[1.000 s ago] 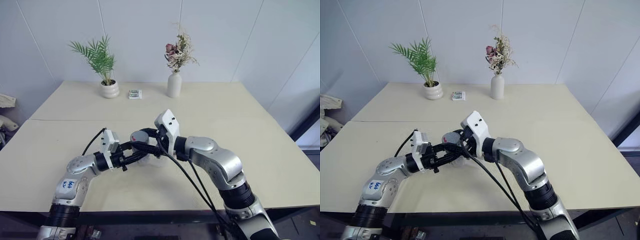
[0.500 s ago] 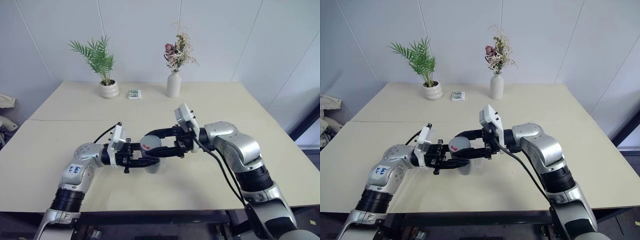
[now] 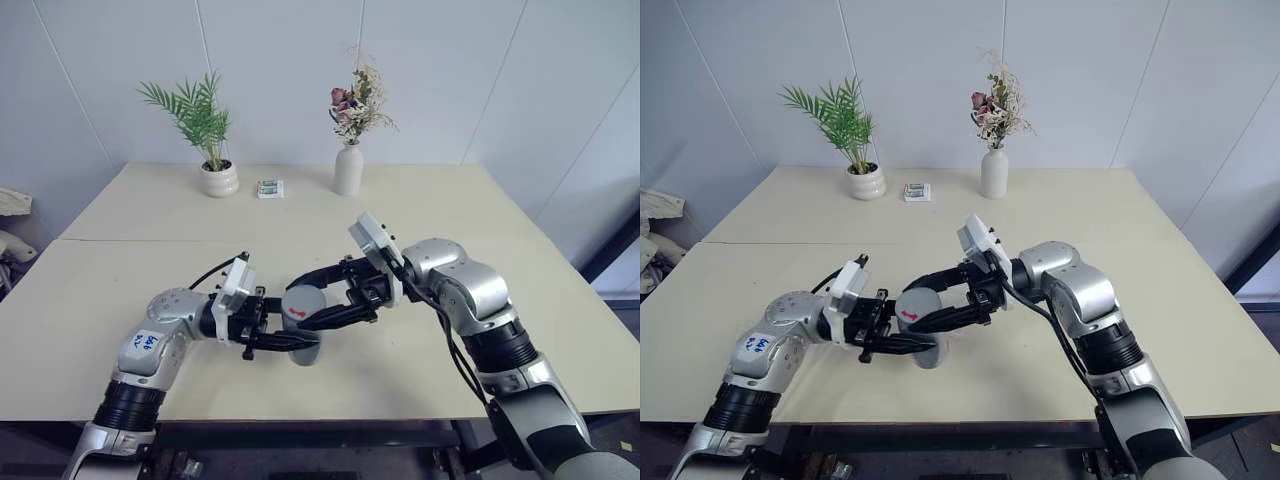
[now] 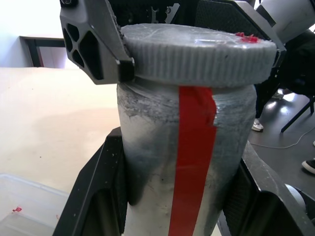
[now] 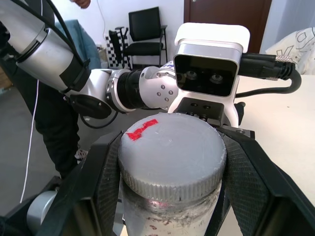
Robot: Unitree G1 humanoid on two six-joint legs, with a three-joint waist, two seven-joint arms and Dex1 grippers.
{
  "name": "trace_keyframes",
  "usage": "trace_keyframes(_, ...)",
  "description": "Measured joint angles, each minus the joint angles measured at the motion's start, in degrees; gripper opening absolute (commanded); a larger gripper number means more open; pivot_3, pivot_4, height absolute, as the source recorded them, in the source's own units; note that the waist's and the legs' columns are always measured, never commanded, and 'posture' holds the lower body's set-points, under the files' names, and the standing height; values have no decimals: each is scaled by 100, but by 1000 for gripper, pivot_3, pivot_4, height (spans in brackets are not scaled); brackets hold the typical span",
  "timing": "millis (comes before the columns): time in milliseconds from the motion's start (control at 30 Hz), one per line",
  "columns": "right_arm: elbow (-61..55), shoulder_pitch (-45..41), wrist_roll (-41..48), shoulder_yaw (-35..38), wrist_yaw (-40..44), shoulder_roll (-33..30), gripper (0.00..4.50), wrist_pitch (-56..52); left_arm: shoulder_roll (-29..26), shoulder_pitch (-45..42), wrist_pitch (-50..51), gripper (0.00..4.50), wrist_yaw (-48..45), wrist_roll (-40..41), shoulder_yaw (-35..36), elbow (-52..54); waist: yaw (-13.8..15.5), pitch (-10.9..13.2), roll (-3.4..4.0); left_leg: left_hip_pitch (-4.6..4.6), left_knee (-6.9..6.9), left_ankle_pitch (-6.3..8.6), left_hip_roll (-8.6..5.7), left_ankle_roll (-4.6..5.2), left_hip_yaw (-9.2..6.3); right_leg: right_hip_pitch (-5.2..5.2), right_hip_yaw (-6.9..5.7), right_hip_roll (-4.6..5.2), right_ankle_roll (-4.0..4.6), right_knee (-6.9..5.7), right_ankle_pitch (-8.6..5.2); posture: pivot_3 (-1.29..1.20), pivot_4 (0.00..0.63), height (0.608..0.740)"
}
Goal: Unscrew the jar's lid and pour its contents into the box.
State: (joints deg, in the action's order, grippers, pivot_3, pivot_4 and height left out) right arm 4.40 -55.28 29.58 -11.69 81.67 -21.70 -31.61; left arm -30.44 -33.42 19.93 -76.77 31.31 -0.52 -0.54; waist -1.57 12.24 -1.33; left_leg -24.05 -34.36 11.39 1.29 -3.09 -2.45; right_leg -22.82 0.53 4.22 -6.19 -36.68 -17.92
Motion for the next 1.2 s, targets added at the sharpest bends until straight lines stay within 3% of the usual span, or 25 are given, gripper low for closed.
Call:
trace_keyframes(133, -51, 7, 129, 62, -130, 46, 4428, -99, 1, 7, 12, 1994, 181, 13, 111, -3, -5, 0, 0, 2, -4, -1, 0, -1, -1, 0, 0, -1, 0, -11, 0, 0, 150, 740)
trace_keyframes(600, 60, 7, -27, 225, -700, 308, 4428, 647, -2, 113, 113, 1994, 193, 88, 165, 15, -4, 0, 0, 2, -13, -1, 0, -2, -1, 0, 1, -1, 1, -18, 0, 0, 150, 740)
trace_keyframes(1200, -756, 239, -105, -61, -1860, 356, 4428, -341, 4, 112, -352, 1994, 345, -32, 165, -223, -2, 0, 1, 1, -16, -1, 1, -2, -3, 0, 1, 0, 1, -19, -1, 0, 150, 740)
